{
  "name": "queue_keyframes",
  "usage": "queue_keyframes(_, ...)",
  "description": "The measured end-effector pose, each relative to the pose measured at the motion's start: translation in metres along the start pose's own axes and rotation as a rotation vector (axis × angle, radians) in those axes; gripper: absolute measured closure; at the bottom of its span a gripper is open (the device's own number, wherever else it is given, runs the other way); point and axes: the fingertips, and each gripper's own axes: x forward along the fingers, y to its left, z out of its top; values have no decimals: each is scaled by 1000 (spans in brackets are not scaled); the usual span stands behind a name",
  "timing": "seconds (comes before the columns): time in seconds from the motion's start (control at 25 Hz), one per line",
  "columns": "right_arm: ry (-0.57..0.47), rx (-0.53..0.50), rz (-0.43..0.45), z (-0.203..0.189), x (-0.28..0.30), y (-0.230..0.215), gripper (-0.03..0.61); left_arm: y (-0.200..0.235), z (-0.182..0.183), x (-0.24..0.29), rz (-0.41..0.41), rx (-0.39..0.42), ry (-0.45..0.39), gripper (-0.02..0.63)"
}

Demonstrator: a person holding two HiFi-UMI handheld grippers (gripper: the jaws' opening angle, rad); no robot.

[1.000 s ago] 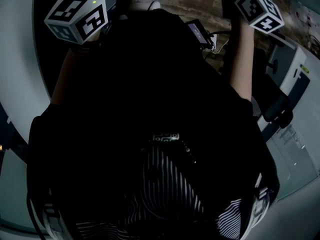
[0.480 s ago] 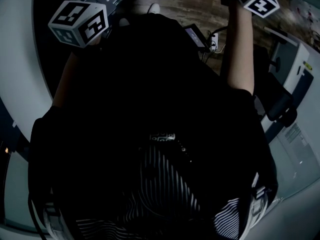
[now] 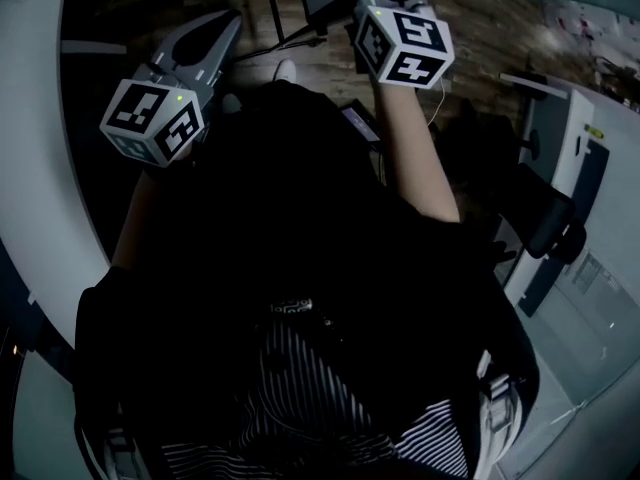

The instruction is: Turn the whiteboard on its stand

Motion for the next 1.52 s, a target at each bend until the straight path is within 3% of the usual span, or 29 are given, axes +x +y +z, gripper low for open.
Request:
queue_keyframes(0.28, 19, 60, -10, 0, 0, 15, 525, 7, -7, -12, 38, -22, -5, 612)
queue_keyframes(0.6, 52, 48, 52, 1, 4, 74, 485, 15, -12, -32, 85, -26, -18, 612)
queue_keyframes(0.68, 79, 20, 89, 0, 6, 79, 474, 17, -13, -39, 88, -28, -20, 612)
queue_keyframes(0.8, 132, -29, 221, 5, 4, 85, 432, 16, -6, -40, 79, -15, -34, 612)
queue_keyframes(0.92, 148, 31, 339, 13, -13, 85, 403, 12, -5, -41, 66, -6, -31, 614)
queue_keyframes(1.0, 129, 55, 371, 19, -29, 80, 394, 10, -6, -41, 60, -3, -28, 612)
queue_keyframes(1.52, 39, 244, 409, 18, -109, 58, 408, -9, -4, -28, -13, 30, -16, 612)
